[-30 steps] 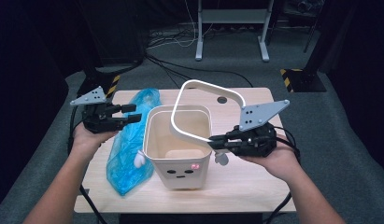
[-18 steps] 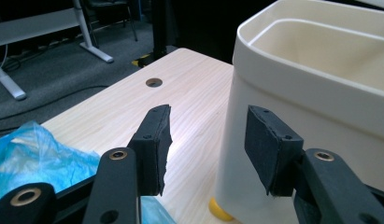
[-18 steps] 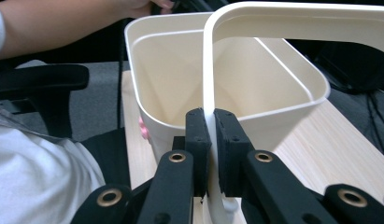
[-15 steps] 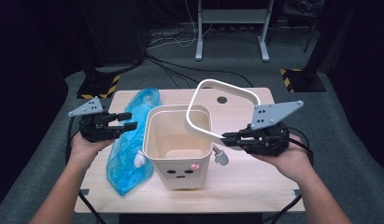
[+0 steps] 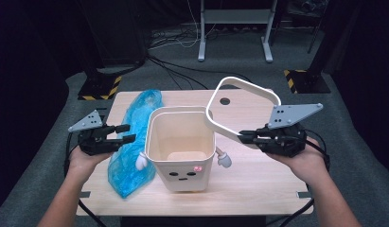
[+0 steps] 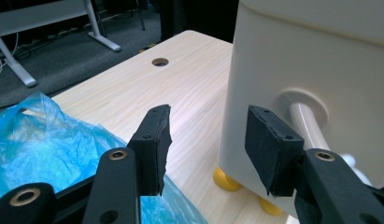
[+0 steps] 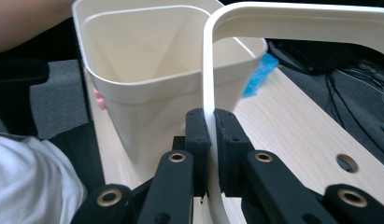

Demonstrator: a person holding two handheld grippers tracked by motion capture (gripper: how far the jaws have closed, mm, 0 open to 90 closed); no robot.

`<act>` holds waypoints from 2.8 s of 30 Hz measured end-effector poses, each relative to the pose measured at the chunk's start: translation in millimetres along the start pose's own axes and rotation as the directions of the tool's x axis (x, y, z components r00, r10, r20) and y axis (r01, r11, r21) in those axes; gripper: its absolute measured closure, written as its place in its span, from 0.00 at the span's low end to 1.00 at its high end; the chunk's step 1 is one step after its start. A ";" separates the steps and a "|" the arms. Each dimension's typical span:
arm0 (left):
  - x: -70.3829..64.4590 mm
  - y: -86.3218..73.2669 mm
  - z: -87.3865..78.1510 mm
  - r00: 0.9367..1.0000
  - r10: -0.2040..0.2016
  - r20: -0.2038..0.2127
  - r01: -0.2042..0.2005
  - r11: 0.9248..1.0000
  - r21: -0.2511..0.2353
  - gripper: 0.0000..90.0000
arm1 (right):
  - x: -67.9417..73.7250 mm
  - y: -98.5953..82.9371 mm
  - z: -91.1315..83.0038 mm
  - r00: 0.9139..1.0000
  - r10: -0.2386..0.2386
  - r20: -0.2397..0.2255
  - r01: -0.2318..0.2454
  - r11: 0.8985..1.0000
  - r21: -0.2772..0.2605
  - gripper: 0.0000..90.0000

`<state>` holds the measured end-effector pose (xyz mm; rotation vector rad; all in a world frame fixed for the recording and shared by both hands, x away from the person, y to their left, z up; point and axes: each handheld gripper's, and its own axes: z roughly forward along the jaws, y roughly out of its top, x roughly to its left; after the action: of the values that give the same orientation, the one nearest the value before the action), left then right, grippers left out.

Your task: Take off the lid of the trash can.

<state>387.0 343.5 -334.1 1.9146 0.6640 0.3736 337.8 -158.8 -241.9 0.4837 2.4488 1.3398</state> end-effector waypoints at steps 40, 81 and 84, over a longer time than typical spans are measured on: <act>0.3 -61.0 2.5 0.997 -0.061 -0.036 0.060 0.998 -0.014 0.54 | -17.0 -127.3 63.2 0.965 0.147 0.216 -0.166 0.983 0.074 0.94; 2.9 -71.6 -4.4 0.995 -0.073 -0.071 0.072 0.997 -0.019 0.53 | -25.2 -207.6 119.6 0.943 0.220 0.248 -0.267 0.948 0.175 0.94; 3.2 -72.5 -3.8 0.995 -0.074 -0.070 0.074 0.997 -0.015 0.53 | -28.3 -213.7 118.9 0.936 0.225 0.270 -0.278 0.943 0.181 0.94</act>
<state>367.2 371.2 -398.3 1.8660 0.7752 0.3992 382.2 -190.5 -482.0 0.9882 2.3923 1.0274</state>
